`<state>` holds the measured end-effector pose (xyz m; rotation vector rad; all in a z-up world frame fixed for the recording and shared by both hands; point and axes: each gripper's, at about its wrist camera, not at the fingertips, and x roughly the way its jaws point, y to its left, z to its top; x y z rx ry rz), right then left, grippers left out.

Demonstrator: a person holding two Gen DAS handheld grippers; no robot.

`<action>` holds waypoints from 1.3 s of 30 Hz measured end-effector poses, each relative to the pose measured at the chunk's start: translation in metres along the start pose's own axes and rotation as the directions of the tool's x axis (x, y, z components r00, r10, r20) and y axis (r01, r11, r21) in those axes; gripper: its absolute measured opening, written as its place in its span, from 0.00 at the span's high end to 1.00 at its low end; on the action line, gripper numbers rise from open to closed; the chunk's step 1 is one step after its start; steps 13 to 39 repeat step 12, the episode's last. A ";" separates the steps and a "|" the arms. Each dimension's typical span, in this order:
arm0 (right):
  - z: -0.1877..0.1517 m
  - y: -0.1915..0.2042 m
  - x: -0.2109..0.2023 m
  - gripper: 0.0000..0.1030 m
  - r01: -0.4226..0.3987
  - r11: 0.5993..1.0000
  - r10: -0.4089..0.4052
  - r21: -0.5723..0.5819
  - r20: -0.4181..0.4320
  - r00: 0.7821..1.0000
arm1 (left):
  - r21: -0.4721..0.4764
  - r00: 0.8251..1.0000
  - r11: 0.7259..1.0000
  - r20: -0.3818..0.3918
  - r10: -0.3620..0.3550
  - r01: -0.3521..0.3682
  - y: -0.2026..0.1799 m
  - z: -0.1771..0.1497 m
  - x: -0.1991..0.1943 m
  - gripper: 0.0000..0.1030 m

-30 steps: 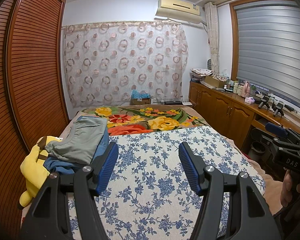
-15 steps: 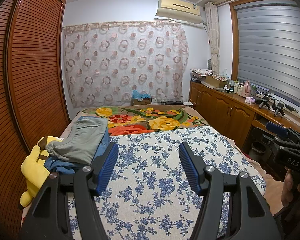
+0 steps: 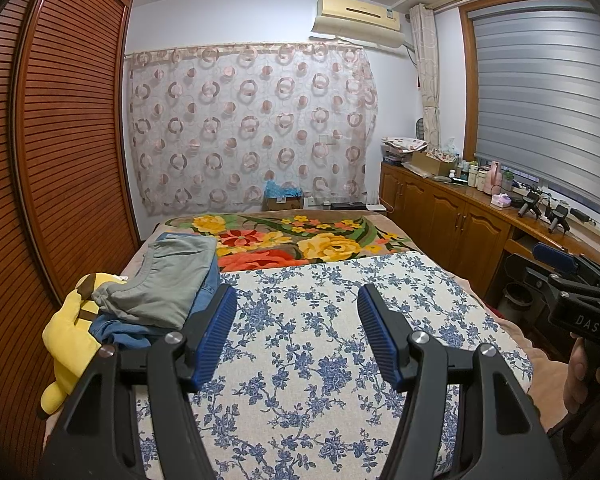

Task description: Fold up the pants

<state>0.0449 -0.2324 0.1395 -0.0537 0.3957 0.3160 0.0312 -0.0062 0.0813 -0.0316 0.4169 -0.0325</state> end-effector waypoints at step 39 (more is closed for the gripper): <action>0.000 0.000 0.000 0.21 0.001 1.000 -0.001 0.000 0.000 1.000 | -0.001 1.000 1.000 -0.001 0.000 0.000 0.000 0.000 0.000 0.39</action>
